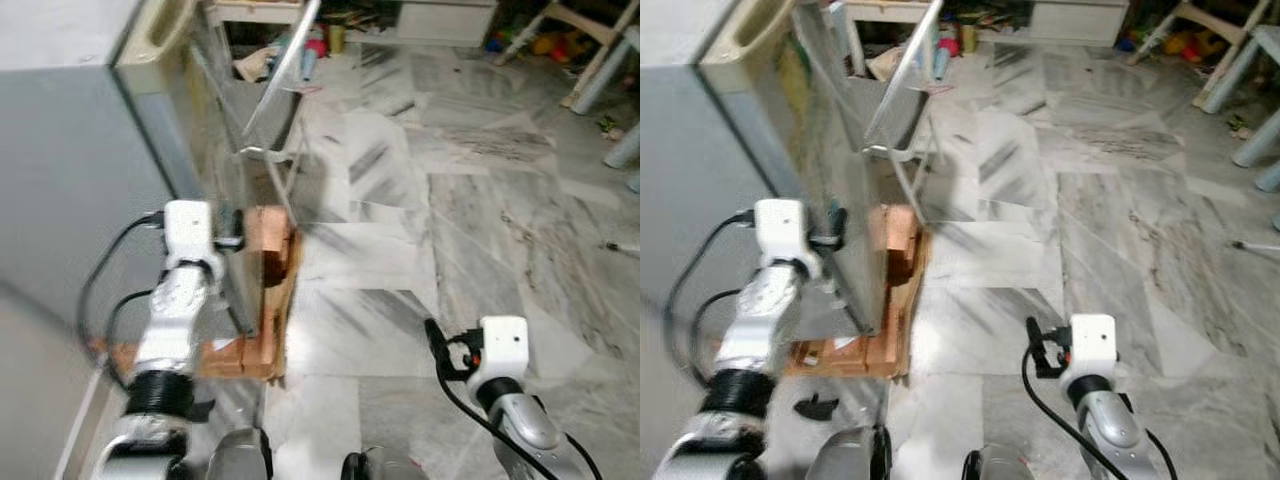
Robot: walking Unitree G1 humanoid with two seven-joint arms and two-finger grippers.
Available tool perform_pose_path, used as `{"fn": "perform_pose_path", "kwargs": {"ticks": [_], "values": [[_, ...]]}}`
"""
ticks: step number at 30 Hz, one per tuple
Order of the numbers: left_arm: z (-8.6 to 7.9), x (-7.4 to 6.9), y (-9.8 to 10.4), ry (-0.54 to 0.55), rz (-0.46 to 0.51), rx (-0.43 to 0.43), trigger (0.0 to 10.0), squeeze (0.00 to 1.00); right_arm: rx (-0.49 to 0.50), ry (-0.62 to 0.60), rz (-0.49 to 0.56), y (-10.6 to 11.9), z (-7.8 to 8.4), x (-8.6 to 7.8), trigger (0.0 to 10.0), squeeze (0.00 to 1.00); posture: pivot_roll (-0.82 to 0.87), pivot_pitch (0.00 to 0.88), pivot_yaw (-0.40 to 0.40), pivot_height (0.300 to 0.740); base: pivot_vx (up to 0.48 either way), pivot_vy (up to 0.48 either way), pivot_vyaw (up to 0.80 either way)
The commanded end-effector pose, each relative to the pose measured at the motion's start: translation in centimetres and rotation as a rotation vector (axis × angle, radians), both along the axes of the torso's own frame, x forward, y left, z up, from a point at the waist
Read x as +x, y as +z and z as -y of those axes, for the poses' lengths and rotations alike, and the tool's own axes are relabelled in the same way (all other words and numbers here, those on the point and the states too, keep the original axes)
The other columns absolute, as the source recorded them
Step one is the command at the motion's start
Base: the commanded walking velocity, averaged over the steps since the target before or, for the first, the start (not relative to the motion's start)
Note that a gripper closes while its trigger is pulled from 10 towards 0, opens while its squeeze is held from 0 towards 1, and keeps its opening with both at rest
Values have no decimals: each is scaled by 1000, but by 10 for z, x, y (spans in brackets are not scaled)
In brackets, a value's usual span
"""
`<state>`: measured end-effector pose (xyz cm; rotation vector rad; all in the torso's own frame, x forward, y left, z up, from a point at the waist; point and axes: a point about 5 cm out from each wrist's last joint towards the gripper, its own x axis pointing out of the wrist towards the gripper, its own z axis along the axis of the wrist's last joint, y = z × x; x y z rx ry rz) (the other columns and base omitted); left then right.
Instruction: Restocking fridge
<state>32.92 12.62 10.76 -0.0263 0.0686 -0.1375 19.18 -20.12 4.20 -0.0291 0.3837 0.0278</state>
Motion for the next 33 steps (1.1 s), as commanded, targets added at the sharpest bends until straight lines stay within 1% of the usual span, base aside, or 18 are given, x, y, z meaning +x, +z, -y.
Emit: {"fn": "perform_pose_path", "kwargs": {"ticks": [1,2,3,4,6,7,8,9,11,12,13,15,19,21,23,24,26,33], "values": [[112,-12,34,-475,98,-56,10000,0,-16,36,6,0,-8,3,10000,0,-56,100,-32,740,0,0,0],[112,-12,34,-475,98,-56,10000,0,-16,36,6,0,-8,3,10000,0,-56,100,-32,740,0,0,0],[133,-20,40,-561,106,-82,10000,0,-17,46,7,0,-10,3,10000,0,-56,98,-30,740,0,0,0],[133,-20,40,-561,106,-82,10000,0,-17,46,7,0,-10,3,10000,0,-56,98,-30,740,0,0,0],[163,-36,49,-695,122,-130,10000,0,-10,48,6,0,-11,3,10000,0,-67,94,-22,740,0,0,0],[163,-36,49,-695,122,-130,10000,0,-10,48,6,0,-11,3,10000,0,-67,94,-22,740,0,0,0],[173,-42,53,-746,131,-149,10000,0,-2,45,3,0,-11,3,10000,0,-69,93,-21,740,0,0,0],[175,-44,53,-757,133,-153,10000,0,3,41,1,0,-11,2,10000,0,-72,92,-17,740,0,0,0],[165,-37,46,-714,125,-131,10000,0,8,38,-1,0,-11,0,10000,0,-69,92,-14,740,0,0,0],[165,-37,46,-714,125,-131,10000,0,8,38,-1,0,-11,0,10000,0,-69,92,-14,740,0,0,0],[157,-32,43,-680,115,-122,10000,0,10,37,-2,0,-12,0,10000,0,-68,93,-13,740,0,0,0],[113,-15,35,-522,105,-107,10000,0,21,45,-2,-1,-13,0,10000,0,-62,91,-13,740,0,0,0],[90,-12,32,-457,106,-95,10000,0,17,56,1,-2,-14,2,10000,0,-58,87,-13,740,0,0,0],[68,-15,27,-386,104,-92,10000,0,4,58,28,2,-14,4,10000,0,-53,81,-17,740,0,0,0],[55,-18,22,-342,96,-86,10000,0,-8,65,45,4,-16,6,10000,0,-49,78,-17,740,0,-394,0],[55,-18,22,-342,96,-86,10000,0,-8,65,45,4,-16,6,10000,0,-49,78,-17,740,0,-394,0],[32,-28,7,-272,59,-50,10000,0,-4,61,70,9,-19,13,10000,0,-39,79,-17,740,0,-459,0],[6,-42,-1,-181,33,-12,10000,0,-2,68,102,14,-24,24,10000,0,-22,93,-14,740,0,-440,-434]]}}
